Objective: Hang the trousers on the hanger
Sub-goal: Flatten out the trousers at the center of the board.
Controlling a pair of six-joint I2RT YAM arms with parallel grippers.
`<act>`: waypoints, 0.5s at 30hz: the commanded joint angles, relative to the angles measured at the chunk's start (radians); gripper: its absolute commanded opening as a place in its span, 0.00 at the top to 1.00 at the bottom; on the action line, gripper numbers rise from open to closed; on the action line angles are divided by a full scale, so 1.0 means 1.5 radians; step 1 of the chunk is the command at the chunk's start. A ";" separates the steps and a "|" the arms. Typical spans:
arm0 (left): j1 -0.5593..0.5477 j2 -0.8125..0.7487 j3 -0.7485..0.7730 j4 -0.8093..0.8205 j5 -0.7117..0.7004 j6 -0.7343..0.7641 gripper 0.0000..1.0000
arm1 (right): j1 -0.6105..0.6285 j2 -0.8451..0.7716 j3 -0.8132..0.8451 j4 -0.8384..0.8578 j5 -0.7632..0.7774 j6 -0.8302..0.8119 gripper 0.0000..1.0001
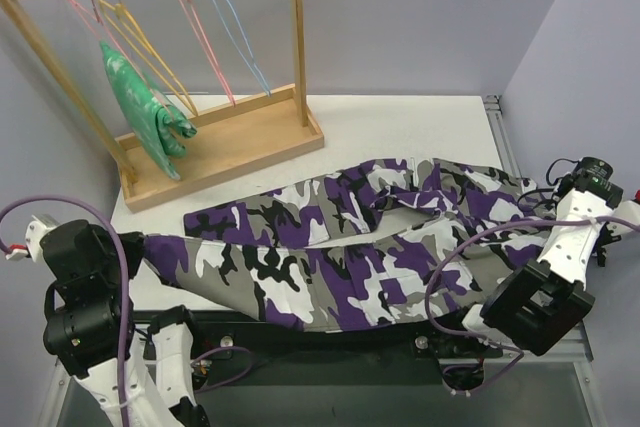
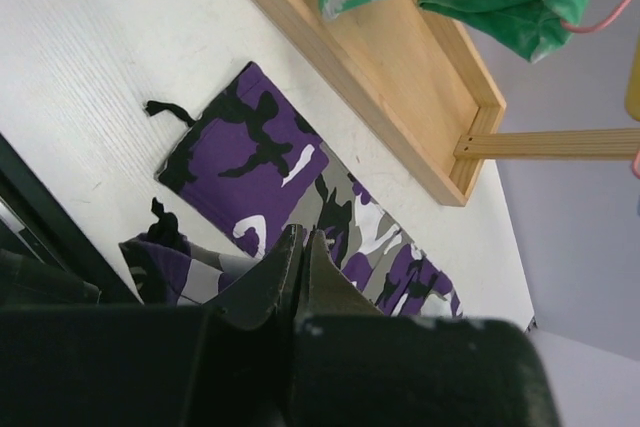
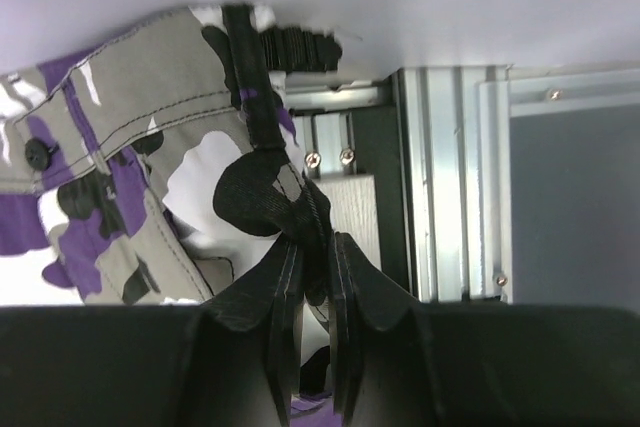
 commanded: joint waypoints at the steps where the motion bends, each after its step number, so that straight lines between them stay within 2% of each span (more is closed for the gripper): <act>1: -0.002 -0.016 0.032 -0.119 -0.039 -0.021 1.00 | -0.016 0.013 0.038 0.005 0.141 -0.004 1.00; 5: -0.005 -0.020 -0.067 -0.071 0.000 -0.028 1.00 | -0.014 0.019 0.032 0.005 0.145 -0.004 1.00; 7: -0.005 -0.019 -0.113 -0.009 0.015 -0.032 1.00 | -0.007 0.023 0.033 0.005 0.129 -0.003 1.00; 15: -0.004 0.043 -0.216 0.153 -0.039 -0.025 1.00 | 0.131 0.063 0.089 0.004 0.186 -0.040 1.00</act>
